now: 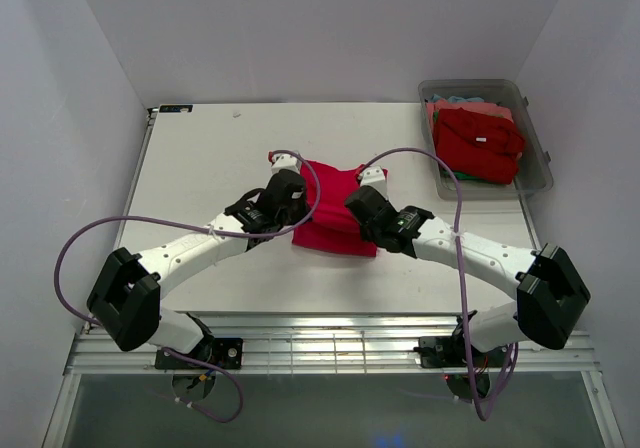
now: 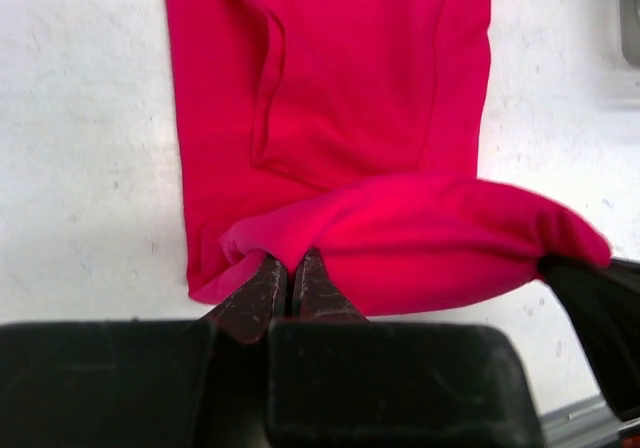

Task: Fold and stack the t-shirts
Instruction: Fold the long partially folded tshirt into a neat square

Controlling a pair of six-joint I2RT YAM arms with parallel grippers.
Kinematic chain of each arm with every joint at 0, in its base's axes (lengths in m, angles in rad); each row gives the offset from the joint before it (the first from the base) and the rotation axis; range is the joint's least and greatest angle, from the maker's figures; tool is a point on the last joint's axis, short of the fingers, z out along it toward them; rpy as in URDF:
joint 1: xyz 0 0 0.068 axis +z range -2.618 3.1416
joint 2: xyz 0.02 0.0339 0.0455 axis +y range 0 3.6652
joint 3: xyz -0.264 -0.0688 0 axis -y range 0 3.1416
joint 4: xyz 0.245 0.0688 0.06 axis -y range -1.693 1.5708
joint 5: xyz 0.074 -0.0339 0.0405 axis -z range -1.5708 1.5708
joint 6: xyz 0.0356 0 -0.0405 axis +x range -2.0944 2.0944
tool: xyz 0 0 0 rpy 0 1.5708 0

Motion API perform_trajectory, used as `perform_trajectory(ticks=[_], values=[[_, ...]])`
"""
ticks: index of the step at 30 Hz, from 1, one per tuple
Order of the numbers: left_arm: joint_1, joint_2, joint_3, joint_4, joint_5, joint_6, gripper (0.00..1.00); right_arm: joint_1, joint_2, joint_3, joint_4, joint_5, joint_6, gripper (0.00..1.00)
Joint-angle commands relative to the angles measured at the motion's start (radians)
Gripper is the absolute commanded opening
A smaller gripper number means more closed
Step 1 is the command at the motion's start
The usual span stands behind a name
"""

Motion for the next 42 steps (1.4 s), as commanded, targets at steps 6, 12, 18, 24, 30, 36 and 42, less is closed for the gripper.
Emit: perform_trajectory(ticks=[6, 12, 18, 24, 30, 36, 42], values=[[0.11, 0.113, 0.126, 0.104, 0.005, 0.063, 0.0, -0.075, 0.104, 0.124, 0.085, -0.011, -0.125, 0.08], [0.144, 0.182, 0.185, 0.146, 0.044, 0.094, 0.0, -0.126, 0.152, 0.191, 0.087, 0.003, -0.159, 0.08], [0.185, 0.271, 0.257, 0.17, 0.071, 0.109, 0.0, -0.198, 0.228, 0.259, 0.102, -0.038, -0.193, 0.08], [0.225, 0.429, 0.395, 0.189, 0.108, 0.132, 0.0, -0.249, 0.335, 0.345, 0.111, -0.069, -0.232, 0.08], [0.26, 0.612, 0.599, 0.143, 0.097, 0.17, 0.63, -0.307, 0.472, 0.449, 0.139, -0.058, -0.248, 0.38], [0.263, 0.58, 0.661, 0.11, -0.051, 0.175, 0.98, -0.323, 0.511, 0.57, 0.14, 0.035, -0.292, 0.78], [0.253, 0.388, 0.524, 0.189, 0.056, 0.126, 0.98, -0.323, 0.38, 0.497, 0.231, -0.108, -0.302, 0.98]])
